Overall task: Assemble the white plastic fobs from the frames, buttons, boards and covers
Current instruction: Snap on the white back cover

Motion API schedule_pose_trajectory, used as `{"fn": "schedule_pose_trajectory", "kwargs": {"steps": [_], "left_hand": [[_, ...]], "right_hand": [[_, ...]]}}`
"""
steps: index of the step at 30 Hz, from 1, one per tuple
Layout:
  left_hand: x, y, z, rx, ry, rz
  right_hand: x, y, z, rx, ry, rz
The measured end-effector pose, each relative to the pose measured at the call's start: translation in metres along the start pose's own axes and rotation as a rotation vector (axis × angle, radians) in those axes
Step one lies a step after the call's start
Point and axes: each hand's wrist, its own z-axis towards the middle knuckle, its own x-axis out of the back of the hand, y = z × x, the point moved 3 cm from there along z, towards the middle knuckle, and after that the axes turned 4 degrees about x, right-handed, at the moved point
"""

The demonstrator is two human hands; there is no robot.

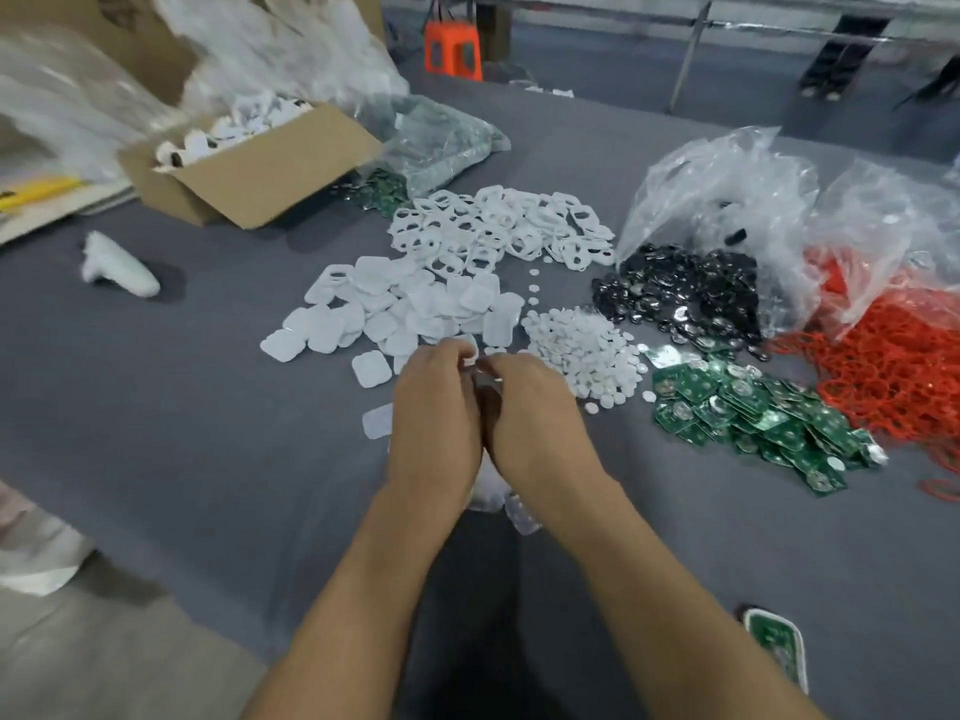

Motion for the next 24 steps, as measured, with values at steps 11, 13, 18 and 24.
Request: {"fn": "schedule_pose_trajectory", "kwargs": {"steps": [11,13,18,24], "left_hand": [[-0.026,-0.041,0.09,0.01,-0.052,0.331],[-0.02,-0.038,0.094,-0.031,-0.019,0.27],[0.011,-0.026,0.087,-0.028,0.03,-0.082],[0.043,-0.015,0.031,0.21,-0.184,-0.7]], "right_hand": [[-0.053,0.02,0.097,-0.1,0.067,-0.142],[-0.052,0.022,0.096,-0.088,0.153,-0.021],[-0.032,0.02,0.085,-0.07,0.257,0.286],[0.017,0.015,0.013,-0.139,0.031,0.992]]}}
